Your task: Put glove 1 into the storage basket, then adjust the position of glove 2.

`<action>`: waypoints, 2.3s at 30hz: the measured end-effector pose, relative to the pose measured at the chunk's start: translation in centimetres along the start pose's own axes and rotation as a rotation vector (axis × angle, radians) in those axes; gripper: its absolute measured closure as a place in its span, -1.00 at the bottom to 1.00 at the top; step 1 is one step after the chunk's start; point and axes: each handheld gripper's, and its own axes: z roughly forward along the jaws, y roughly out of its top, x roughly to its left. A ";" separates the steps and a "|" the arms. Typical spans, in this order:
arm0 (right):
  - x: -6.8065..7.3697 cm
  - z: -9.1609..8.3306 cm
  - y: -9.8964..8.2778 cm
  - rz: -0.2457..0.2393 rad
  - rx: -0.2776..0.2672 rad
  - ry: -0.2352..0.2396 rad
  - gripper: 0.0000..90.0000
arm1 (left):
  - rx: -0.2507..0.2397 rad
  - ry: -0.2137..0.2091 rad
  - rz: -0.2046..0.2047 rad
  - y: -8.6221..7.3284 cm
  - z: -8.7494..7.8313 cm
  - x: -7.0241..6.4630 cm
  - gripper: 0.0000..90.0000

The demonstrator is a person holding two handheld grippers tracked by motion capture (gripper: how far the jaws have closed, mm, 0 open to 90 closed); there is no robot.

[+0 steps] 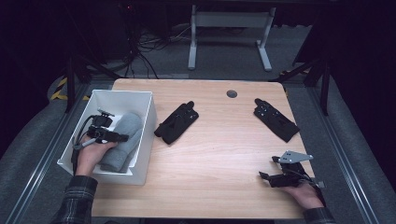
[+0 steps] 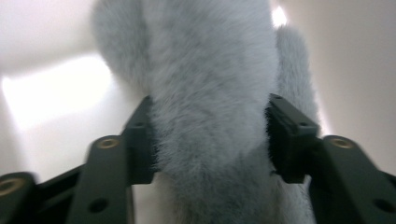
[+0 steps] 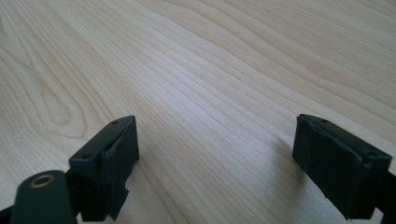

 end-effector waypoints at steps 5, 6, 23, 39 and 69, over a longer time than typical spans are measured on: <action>0.0 0.0 0.0 0.000 0.000 0.000 -0.67 | -0.068 -0.008 0.016 0.4 -1.8 -0.8 -0.27; 0.0 0.0 0.0 0.000 0.000 0.000 -0.67 | -0.068 -0.008 0.016 0.4 -1.8 -0.8 -0.30; 0.0 0.0 0.0 0.001 0.000 0.000 -0.67 | -0.210 -0.080 0.155 3.2 -6.6 -6.8 -0.42; 0.0 0.0 0.0 0.001 0.000 0.000 -0.67 | -0.236 -0.159 0.279 4.4 -6.3 -13.1 -0.53; 0.0 0.0 0.0 0.001 0.000 0.000 -0.67 | -0.136 -0.229 0.481 0.4 3.3 -23.9 -0.52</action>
